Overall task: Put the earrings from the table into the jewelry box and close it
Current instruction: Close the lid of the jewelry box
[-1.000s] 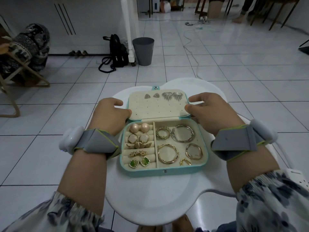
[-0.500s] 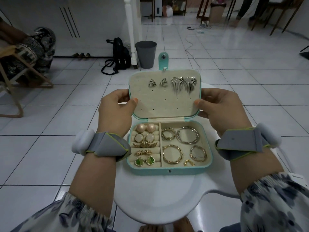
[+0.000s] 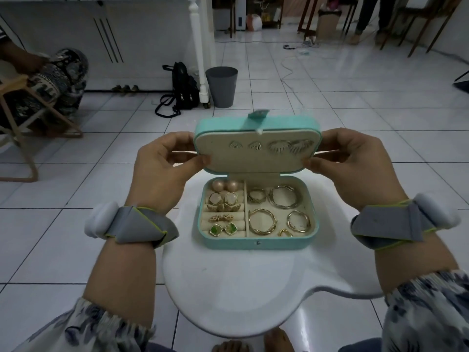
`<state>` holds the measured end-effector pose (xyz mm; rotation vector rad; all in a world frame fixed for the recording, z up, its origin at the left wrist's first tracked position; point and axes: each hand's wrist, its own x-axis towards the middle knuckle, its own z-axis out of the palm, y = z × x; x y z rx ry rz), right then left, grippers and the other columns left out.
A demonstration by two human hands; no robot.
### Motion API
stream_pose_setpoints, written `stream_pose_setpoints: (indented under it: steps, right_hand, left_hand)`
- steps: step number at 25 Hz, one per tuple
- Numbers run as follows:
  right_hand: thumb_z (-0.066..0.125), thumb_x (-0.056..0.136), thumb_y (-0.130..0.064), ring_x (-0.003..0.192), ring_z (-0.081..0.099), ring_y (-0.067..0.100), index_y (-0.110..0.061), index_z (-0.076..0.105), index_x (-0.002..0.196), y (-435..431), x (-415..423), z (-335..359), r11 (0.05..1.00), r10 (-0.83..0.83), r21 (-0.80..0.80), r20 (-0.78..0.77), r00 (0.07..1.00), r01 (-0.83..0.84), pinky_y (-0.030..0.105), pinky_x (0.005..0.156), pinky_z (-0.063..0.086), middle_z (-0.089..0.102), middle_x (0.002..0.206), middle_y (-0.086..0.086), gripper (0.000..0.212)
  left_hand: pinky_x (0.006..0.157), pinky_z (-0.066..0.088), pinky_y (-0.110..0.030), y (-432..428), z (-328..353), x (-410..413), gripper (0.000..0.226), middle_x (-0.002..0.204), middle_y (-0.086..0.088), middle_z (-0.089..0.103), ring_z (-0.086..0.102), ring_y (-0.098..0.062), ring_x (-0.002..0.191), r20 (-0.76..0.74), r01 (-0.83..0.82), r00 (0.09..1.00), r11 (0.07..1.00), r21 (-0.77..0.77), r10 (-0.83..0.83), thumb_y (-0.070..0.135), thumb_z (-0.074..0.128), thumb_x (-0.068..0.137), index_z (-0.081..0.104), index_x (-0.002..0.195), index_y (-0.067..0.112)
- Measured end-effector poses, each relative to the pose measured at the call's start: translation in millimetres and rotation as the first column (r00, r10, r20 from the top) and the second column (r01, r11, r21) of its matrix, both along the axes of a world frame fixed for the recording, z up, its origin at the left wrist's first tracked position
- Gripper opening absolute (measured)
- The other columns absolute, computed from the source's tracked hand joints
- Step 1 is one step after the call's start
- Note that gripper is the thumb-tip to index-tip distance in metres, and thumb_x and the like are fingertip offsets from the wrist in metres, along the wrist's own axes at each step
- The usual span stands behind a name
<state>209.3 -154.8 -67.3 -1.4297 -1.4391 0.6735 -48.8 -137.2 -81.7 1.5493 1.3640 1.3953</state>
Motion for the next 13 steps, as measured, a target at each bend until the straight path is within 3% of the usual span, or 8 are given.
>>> stream_pose_setpoints:
  steps: [4,8,11,13]
  right_hand:
    - [0.078,0.067,0.002,0.06,0.065,-0.001,-0.026,0.066,0.076,-12.5,3.0,1.1,0.999,0.039,0.004,0.071,0.997,-0.04,0.015,0.062,0.056,0.07,0.078,-0.009,0.032]
    - [0.075,0.068,0.008,0.058,0.067,-0.001,-0.017,0.07,0.077,-22.4,4.0,1.6,0.994,0.075,-0.083,0.018,0.997,-0.074,0.011,0.059,0.054,0.072,0.07,-0.009,0.027]
    - [0.064,0.076,0.008,0.072,0.071,0.008,-0.011,0.074,0.08,-28.8,7.8,2.1,0.981,0.044,-0.186,-0.036,0.998,-0.05,0.014,0.072,0.056,0.075,0.076,0.002,0.022]
    - [0.063,0.076,0.001,0.08,0.073,0.018,-0.012,0.076,0.076,-32.3,4.4,3.8,0.971,-0.008,-0.238,-0.094,0.996,-0.015,0.027,0.081,0.058,0.076,0.079,0.009,0.018]
  left_hand:
    - [0.064,0.058,-0.026,-13.3,1.7,-9.7,0.038,0.081,0.01,0.072,0.065,-0.015,0.068,-0.013,0.085,0.996,0.995,-0.057,-0.085,-0.006,0.077,0.066,0.07,0.076,0.03]
    - [0.066,0.056,-0.019,-23.4,0.6,-16.8,0.037,0.075,0.008,0.074,0.069,-0.008,0.066,0.041,0.168,0.986,0.968,-0.188,-0.163,-0.013,0.072,0.067,0.072,0.076,0.023]
    - [0.064,0.055,-0.016,-31.5,-0.1,-13.6,0.029,0.068,0.001,0.074,0.069,-0.01,0.064,0.094,0.126,0.99,0.949,-0.288,-0.103,-0.014,0.054,0.082,0.071,0.078,0.009]
    - [0.064,0.056,-0.017,-36.7,-0.8,-8.2,0.016,0.069,-0.002,0.074,0.069,-0.011,0.065,0.076,0.079,0.995,0.95,-0.302,-0.058,-0.005,0.061,0.082,0.072,0.077,0.006]
